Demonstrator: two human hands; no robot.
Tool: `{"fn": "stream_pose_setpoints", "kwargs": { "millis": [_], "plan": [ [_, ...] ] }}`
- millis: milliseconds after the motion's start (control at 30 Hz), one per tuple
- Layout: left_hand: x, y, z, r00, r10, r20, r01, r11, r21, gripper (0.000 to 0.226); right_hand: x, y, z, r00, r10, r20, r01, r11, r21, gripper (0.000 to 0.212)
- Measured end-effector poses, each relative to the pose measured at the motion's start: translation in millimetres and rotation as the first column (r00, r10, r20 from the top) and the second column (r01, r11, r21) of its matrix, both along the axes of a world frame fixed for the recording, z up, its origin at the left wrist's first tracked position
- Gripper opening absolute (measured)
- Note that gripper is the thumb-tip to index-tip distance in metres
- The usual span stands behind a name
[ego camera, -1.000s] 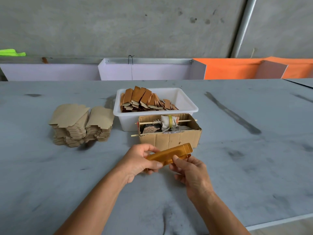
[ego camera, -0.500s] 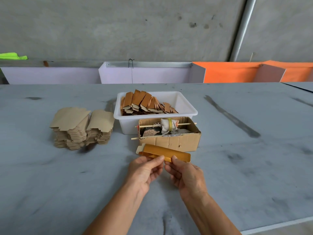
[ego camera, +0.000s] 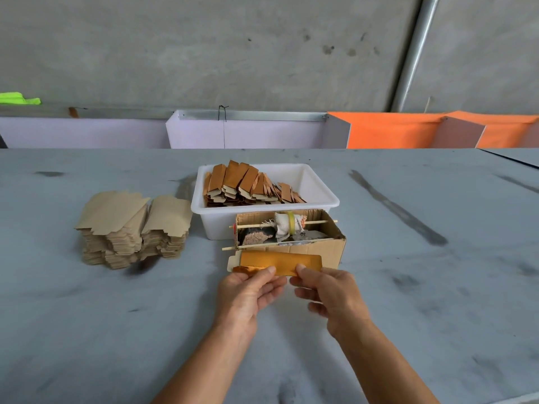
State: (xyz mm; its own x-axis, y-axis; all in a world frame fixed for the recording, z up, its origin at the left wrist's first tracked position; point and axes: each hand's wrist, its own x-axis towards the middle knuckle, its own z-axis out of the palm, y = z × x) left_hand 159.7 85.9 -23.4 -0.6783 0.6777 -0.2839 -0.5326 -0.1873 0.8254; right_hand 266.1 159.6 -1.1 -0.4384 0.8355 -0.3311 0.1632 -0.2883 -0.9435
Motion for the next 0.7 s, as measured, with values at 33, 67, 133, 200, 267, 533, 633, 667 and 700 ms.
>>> {"fn": "stream_pose_setpoints", "kwargs": {
  "millis": [33,67,133,200,267,533,633,667,700],
  "plan": [
    [-1,2,0,1.000,0.023,-0.013,-0.023,1.000,0.010,0.008,1,5,1,0.996,-0.052,0.069,0.043,0.991,0.128,0.017],
    [-3,3,-1,0.999,0.040,-0.028,-0.039,0.999,0.016,0.008,3,10,2,0.985,-0.123,0.123,0.085,0.957,0.276,0.013],
    [-5,5,-2,0.997,0.054,-0.047,-0.053,0.998,0.015,0.009,6,23,8,0.966,-0.224,0.129,0.128,0.848,0.514,0.008],
    [-6,5,-4,0.997,0.063,-0.053,-0.063,0.998,0.006,0.008,4,37,18,0.961,-0.242,0.132,0.109,0.772,0.626,0.015],
    [-7,6,-7,0.996,0.067,-0.052,-0.067,0.998,0.006,0.008,-5,50,30,0.950,-0.230,0.210,0.024,0.727,0.687,0.014],
    [-7,8,-19,0.997,0.060,-0.053,-0.059,0.998,0.014,0.004,-51,93,46,0.679,-0.049,0.733,-0.513,0.683,0.520,0.026],
    [-8,7,-20,0.997,0.052,-0.065,-0.050,0.998,0.028,0.003,-61,97,45,0.586,-0.054,0.809,-0.595,0.649,0.474,0.032],
    [-8,7,-21,0.997,0.052,-0.064,-0.050,0.998,0.032,0.004,-64,98,44,0.570,-0.049,0.820,-0.607,0.647,0.461,0.033],
    [-8,6,-21,0.997,0.054,-0.061,-0.052,0.998,0.036,0.004,-67,99,42,0.556,-0.044,0.830,-0.620,0.643,0.449,0.034]
  ]
}}
